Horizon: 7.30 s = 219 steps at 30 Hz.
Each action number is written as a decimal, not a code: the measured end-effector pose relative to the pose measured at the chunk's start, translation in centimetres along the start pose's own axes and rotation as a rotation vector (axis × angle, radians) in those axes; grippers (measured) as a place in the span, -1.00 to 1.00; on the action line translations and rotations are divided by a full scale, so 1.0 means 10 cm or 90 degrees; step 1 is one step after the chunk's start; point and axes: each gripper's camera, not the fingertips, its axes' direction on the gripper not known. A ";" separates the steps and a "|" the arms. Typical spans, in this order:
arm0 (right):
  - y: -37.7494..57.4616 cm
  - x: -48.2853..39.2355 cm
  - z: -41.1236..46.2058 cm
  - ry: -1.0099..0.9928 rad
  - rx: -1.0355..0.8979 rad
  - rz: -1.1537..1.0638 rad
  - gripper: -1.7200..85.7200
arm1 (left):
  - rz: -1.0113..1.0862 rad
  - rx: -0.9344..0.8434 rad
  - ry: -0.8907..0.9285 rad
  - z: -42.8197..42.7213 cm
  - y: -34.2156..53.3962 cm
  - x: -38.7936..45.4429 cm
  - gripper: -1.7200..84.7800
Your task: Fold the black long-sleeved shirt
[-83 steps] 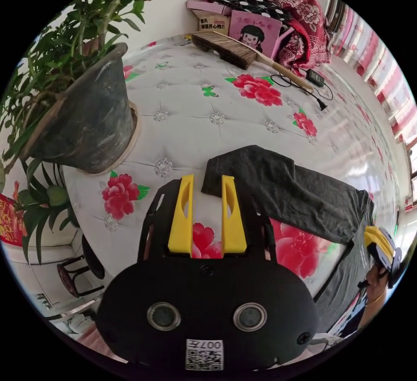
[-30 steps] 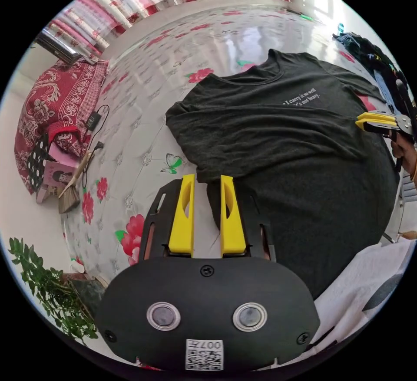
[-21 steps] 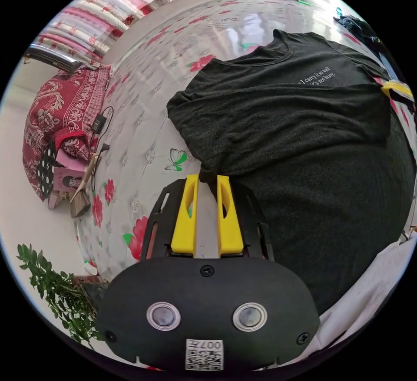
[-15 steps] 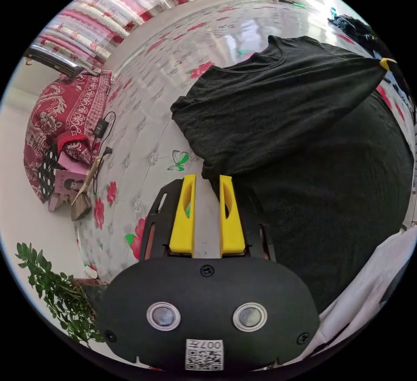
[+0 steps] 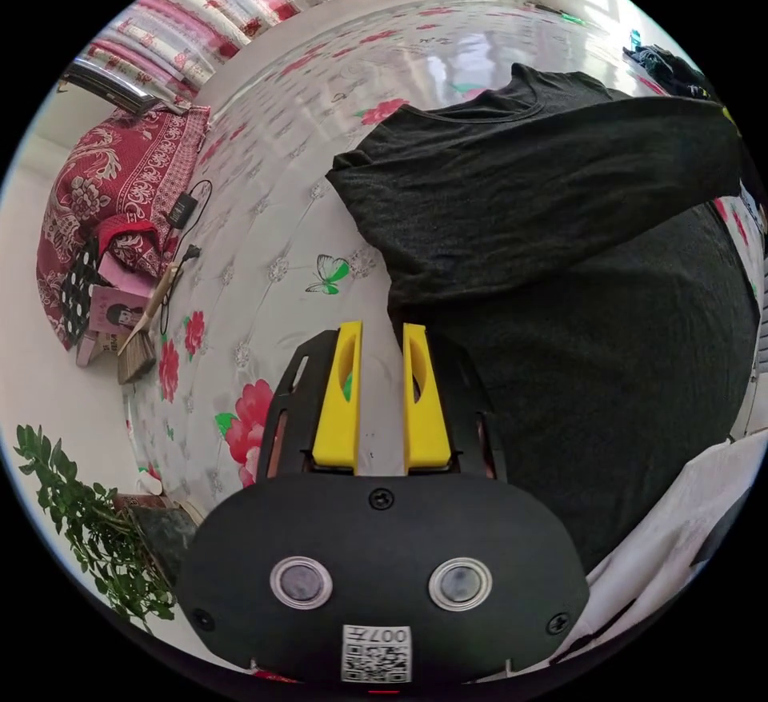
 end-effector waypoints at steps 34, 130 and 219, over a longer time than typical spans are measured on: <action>0.51 0.68 0.45 0.047 -0.001 0.087 -0.91 | -0.059 0.012 -0.047 -0.17 0.14 -0.13 -0.82; 0.61 4.33 -1.63 0.213 0.251 0.475 -0.94 | -0.306 -0.128 -0.025 -1.29 0.68 0.39 -0.98; 0.11 -1.90 2.19 0.155 0.001 -0.407 -0.83 | -0.346 -0.070 0.043 -1.51 2.01 -0.09 -0.98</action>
